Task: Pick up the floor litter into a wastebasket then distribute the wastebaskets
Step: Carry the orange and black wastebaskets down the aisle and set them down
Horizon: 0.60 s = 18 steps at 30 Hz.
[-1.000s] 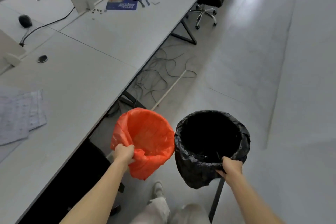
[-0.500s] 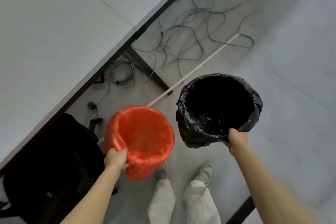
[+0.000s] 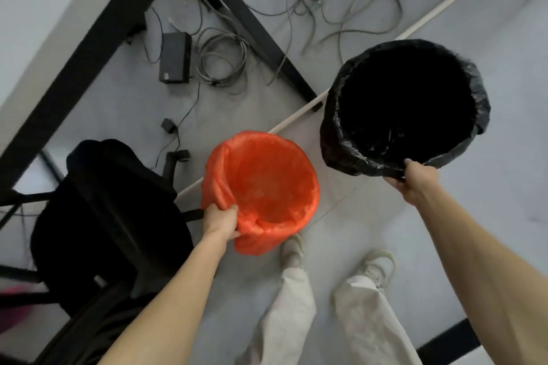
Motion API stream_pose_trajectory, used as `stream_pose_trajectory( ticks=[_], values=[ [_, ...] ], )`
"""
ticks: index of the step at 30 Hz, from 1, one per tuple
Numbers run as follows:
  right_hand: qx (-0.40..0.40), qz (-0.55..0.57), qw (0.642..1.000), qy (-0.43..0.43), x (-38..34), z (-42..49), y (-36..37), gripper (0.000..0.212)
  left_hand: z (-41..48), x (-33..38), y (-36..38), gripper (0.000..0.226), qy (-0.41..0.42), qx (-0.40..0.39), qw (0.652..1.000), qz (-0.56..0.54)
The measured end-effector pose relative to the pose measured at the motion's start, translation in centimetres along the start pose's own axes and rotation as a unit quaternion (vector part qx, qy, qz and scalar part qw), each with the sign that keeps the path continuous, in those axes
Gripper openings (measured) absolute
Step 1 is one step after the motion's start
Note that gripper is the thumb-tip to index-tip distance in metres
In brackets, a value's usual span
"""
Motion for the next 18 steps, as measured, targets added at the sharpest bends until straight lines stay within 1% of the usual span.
stream_pose_trajectory(
  ticks=[2,3,6,7,9,11,12,14,16,17,18],
  values=[
    [-0.016,-0.022,0.999,0.028,-0.1,-1.3,-0.1,0.026,-0.4,-0.2,-0.2,0.043,0.003,0.001,1.0,0.001],
    [-0.024,-0.035,0.998,0.04,-0.2,-2.2,-0.4,0.028,-0.8,-0.4,-0.4,0.04,0.002,0.0,1.0,0.005],
    [-0.031,-0.072,0.996,0.047,-0.3,-4.8,-1.7,0.048,-2.6,-0.9,-0.5,0.033,0.015,-0.005,0.999,0.035],
    [-0.036,-0.08,0.995,0.042,-0.6,-6.3,-2.2,0.052,-3.8,-1.0,-0.8,0.031,0.022,-0.008,0.999,0.042],
    [-0.058,-0.121,0.99,0.034,-1.2,-9.5,-3.1,0.052,-6.3,-1.1,-1.3,0.029,0.041,-0.021,0.997,0.063],
    [-0.085,-0.193,0.977,0.019,-1.4,-12.6,-3.9,0.049,-8.7,-1.2,-1.9,0.032,0.057,-0.03,0.993,0.094],
    [-0.095,-0.232,0.968,0.002,-1.9,-14.8,-4.7,0.052,-10.2,-1.2,-2.5,0.036,0.076,-0.038,0.99,0.116],
    [-0.11,-0.316,0.942,-0.03,-2.8,-19.3,-5.9,0.066,-13.2,-1.1,-3.6,0.043,0.107,-0.05,0.979,0.163],
    [-0.116,-0.372,0.92,-0.048,-3.8,-24.0,-7.4,0.075,-17.2,-0.1,-5.2,0.036,0.142,-0.071,0.966,0.202],
    [-0.116,-0.385,0.914,-0.048,-4.4,-26.5,-8.4,0.072,-19.6,0.6,-6.1,0.032,0.163,-0.077,0.96,0.214],
    [-0.116,-0.381,0.916,-0.055,-5.2,-28.9,-9.5,0.064,-21.7,1.5,-7.0,0.031,0.186,-0.089,0.954,0.217]
  ],
)
Point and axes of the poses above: each hand's wrist, its own z-axis towards the middle knuckle, its own y-axis out of the palm, x = y × z, the point moved 3 cm from there along z, towards the middle knuckle, and after that the axes turned 12 degrees about z, right-handed, at the moved point
